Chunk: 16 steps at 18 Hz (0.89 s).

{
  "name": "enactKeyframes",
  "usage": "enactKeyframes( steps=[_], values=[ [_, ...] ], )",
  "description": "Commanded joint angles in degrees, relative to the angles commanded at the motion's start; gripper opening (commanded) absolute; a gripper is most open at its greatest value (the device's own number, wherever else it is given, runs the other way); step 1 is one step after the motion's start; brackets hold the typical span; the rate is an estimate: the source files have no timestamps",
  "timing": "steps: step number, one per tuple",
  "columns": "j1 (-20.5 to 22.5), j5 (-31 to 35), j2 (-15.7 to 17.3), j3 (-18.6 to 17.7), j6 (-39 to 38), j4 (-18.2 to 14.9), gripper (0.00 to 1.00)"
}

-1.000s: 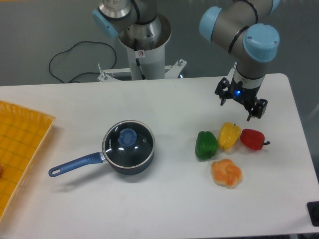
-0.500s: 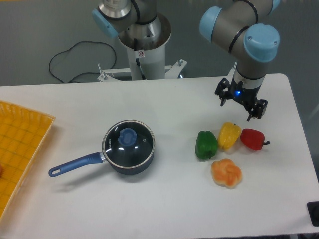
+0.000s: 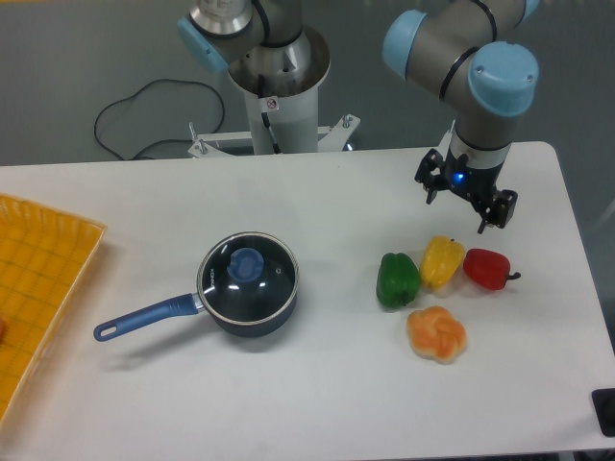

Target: Open the lid

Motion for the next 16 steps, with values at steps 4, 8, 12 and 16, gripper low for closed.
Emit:
enactKeyframes(
  steps=[4, 8, 12, 16],
  values=[
    [0.6, 1.3, -0.3, 1.3, 0.4, 0.4, 1.00],
    [0.2, 0.2, -0.6, 1.2, 0.1, 0.1, 1.00],
    [-0.1, -0.7, -0.6, 1.0, 0.1, 0.3, 1.00],
    [-0.2, -2.3, -0.7, 1.1, 0.1, 0.3, 1.00]
  ],
)
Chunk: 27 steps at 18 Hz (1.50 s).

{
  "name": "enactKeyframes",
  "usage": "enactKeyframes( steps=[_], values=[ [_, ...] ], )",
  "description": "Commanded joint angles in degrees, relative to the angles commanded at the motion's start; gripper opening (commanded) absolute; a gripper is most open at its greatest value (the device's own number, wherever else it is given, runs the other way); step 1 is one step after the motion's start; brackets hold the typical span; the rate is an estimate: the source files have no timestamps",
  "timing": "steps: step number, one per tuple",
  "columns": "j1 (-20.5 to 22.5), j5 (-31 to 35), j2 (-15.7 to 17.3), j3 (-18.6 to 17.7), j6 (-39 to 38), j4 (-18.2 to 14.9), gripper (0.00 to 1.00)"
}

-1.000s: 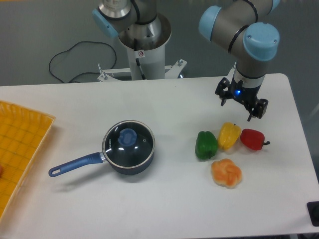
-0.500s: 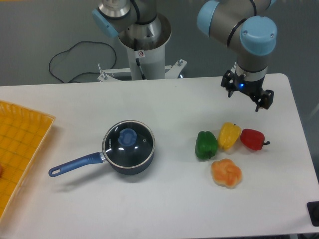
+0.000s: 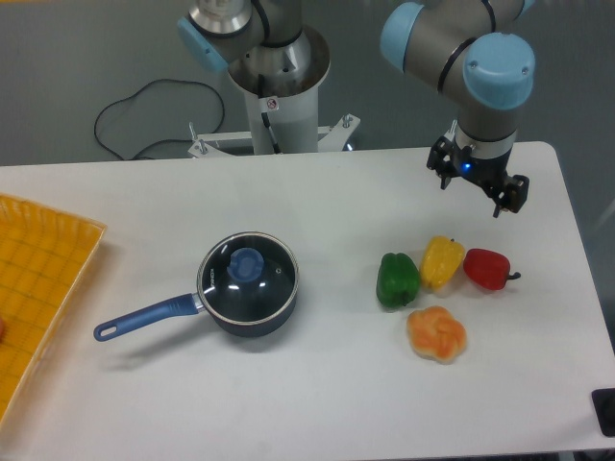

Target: Open the lid

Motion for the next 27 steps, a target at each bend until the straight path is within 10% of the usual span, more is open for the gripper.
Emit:
enactKeyframes(
  steps=[27],
  values=[
    [0.0, -1.2, 0.5, -0.1, 0.0, -0.2, 1.00]
  ],
)
